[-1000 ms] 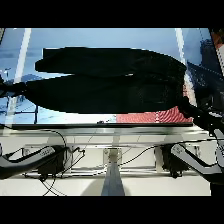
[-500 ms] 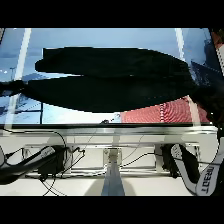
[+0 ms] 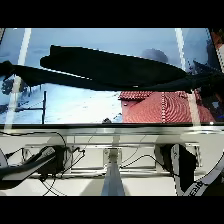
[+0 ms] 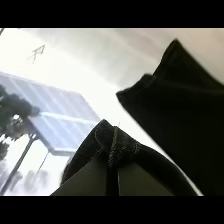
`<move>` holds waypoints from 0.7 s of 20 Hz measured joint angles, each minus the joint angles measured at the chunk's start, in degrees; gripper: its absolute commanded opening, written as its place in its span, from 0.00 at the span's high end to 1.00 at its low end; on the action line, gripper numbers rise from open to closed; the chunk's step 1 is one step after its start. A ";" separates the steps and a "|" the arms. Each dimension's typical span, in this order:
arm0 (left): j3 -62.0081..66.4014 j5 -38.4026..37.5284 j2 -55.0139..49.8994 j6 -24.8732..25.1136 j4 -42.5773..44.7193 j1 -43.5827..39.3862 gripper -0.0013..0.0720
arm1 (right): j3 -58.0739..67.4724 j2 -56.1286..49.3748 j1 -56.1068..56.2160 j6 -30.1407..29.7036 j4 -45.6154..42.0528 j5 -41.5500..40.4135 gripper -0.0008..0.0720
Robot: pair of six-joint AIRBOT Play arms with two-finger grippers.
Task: Fold the clothes and pants, and hang the long-sleeved shirts on hangers.
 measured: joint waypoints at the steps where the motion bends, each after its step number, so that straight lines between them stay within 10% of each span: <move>1: 0.37 2.71 -1.20 -0.68 -1.88 -1.18 0.96 | 0.22 -1.40 1.53 1.01 0.35 -2.56 0.95; 14: 20.79 18.51 -29.49 -12.07 -9.88 -15.76 0.95 | 17.07 -36.59 16.50 15.37 2.25 -31.80 0.95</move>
